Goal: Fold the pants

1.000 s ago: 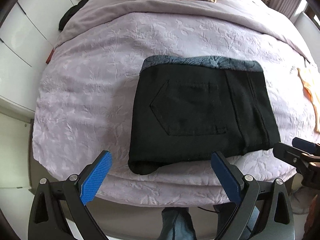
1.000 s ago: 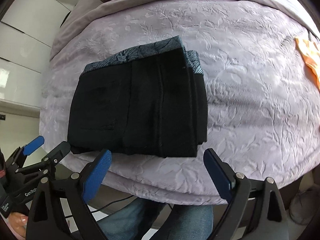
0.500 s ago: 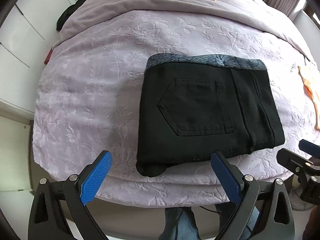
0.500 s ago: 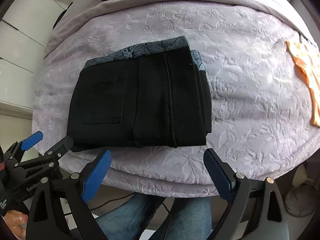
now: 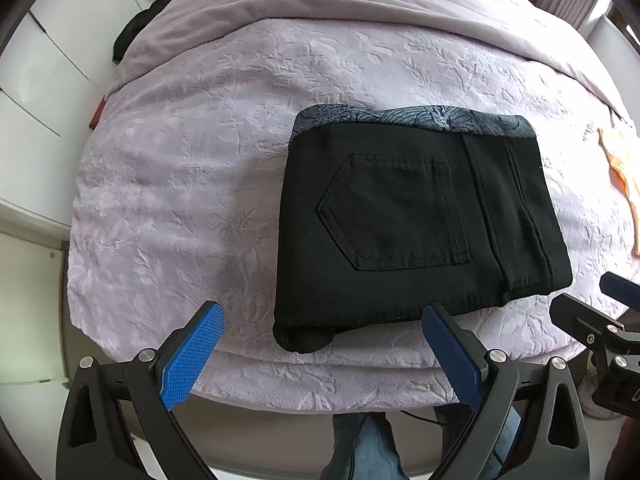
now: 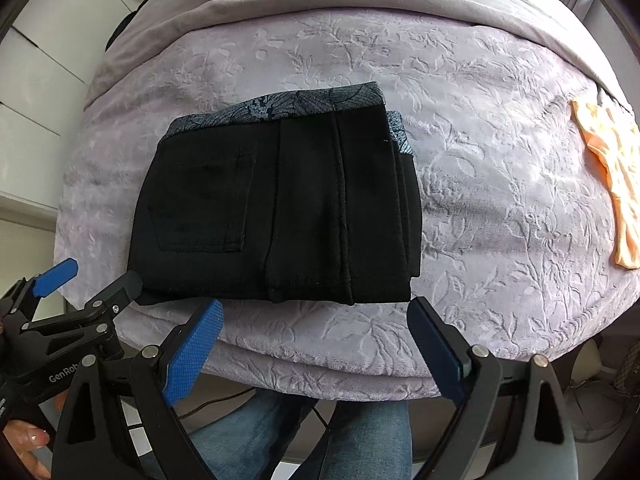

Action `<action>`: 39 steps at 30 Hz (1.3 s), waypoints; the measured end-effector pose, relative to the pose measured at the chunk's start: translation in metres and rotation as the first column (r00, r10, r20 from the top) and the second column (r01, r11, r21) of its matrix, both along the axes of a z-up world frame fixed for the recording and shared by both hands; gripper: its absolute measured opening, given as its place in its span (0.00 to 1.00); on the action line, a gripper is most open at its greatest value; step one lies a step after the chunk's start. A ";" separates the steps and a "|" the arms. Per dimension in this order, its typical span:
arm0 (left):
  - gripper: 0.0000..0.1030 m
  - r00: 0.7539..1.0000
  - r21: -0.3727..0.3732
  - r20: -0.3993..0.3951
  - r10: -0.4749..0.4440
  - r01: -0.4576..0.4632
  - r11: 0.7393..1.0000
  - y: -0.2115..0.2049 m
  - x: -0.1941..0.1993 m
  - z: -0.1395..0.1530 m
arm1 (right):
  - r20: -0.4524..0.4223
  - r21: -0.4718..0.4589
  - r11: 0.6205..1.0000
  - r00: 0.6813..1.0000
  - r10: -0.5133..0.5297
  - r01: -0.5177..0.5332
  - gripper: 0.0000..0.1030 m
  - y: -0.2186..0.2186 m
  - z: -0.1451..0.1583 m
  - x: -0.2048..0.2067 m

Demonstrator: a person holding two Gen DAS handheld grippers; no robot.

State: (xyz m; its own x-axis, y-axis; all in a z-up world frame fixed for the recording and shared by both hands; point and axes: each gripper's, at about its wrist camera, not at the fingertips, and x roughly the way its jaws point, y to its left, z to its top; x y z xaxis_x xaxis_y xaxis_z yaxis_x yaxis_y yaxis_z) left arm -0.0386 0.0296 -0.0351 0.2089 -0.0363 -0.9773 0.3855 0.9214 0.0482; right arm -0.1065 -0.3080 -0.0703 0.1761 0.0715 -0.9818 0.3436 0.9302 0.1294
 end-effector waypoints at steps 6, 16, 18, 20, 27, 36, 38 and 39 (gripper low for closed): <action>0.97 1.000 0.010 0.001 0.001 -0.001 1.000 0.000 -0.002 -0.002 | -0.003 -0.004 1.000 1.000 -0.006 0.006 0.92 0.001 -0.001 -0.001; 0.97 1.000 0.010 -0.001 0.002 -0.002 1.000 0.000 -0.003 -0.002 | 0.001 -0.009 1.000 1.000 -0.003 0.003 0.92 0.001 0.000 0.000; 0.97 1.000 0.011 -0.003 0.002 -0.002 1.000 -0.001 -0.003 -0.002 | 0.000 -0.011 1.000 1.000 -0.001 0.001 0.92 0.001 0.000 0.000; 0.97 1.000 0.012 -0.004 0.004 -0.004 1.000 0.000 -0.003 -0.002 | 0.002 -0.011 1.000 1.000 0.000 0.000 0.92 0.000 0.001 0.001; 0.97 1.000 0.012 -0.005 0.002 -0.002 1.000 0.000 -0.002 -0.002 | 0.002 -0.014 1.000 1.000 0.004 -0.004 0.92 0.002 0.001 0.003; 0.97 1.000 0.010 -0.009 0.001 -0.001 1.000 0.000 -0.001 -0.003 | 0.002 -0.015 1.000 1.000 0.003 -0.002 0.92 0.003 0.001 0.003; 0.97 1.000 0.010 -0.009 0.001 -0.001 1.000 0.000 -0.001 -0.003 | 0.003 -0.014 1.000 1.000 0.001 -0.001 0.92 0.003 0.001 0.003; 0.97 1.000 0.010 -0.009 0.002 -0.002 1.000 0.000 -0.001 -0.003 | 0.002 -0.014 1.000 1.000 0.001 -0.001 0.92 0.004 0.001 0.003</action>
